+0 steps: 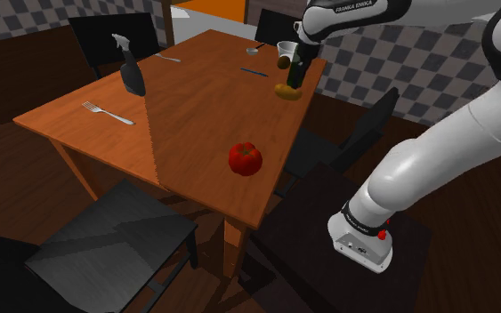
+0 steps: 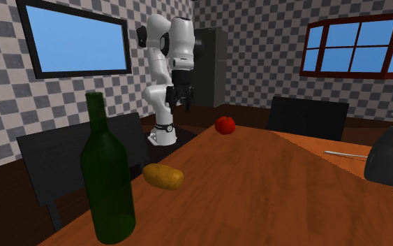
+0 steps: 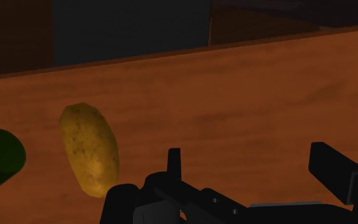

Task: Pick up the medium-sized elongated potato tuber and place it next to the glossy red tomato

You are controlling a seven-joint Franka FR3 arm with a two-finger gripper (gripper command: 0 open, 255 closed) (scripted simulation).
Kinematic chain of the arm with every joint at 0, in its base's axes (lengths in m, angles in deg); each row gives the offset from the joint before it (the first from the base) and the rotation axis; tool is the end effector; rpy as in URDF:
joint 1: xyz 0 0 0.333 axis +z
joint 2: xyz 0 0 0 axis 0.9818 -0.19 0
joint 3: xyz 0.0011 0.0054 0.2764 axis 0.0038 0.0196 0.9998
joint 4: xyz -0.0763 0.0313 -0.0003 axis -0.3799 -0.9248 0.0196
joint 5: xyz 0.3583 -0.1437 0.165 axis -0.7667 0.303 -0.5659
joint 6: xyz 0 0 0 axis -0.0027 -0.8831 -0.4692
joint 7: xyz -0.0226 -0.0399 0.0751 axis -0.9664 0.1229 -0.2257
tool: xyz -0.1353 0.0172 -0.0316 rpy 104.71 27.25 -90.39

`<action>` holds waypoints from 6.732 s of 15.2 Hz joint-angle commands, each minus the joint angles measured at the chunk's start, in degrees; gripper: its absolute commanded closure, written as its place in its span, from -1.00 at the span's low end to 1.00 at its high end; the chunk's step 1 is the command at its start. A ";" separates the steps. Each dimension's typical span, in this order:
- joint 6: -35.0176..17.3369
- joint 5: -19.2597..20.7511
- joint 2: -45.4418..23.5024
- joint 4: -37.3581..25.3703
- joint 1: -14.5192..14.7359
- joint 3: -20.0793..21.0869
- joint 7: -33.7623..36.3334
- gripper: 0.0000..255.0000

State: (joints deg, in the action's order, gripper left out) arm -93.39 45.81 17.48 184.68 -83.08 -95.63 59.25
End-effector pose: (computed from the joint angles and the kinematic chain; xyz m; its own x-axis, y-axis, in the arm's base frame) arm 0.4771 -0.1982 0.4028 0.9704 0.2380 0.0410 0.2324 -0.9665 0.1092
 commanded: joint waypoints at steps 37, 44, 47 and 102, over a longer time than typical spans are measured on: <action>-7.75 -22.23 -46.26 -34.42 -9.75 -3.63 -27.18 1.00; -7.18 -22.07 -45.89 -34.65 -9.70 -3.73 -27.08 1.00; -5.37 -21.59 -44.88 -35.49 -9.55 -4.01 -26.78 1.00; 3.41 -5.65 -3.63 -4.53 11.99 10.17 14.29 1.00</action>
State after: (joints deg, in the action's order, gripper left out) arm -89.69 40.13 13.14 179.10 -71.59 -86.26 72.11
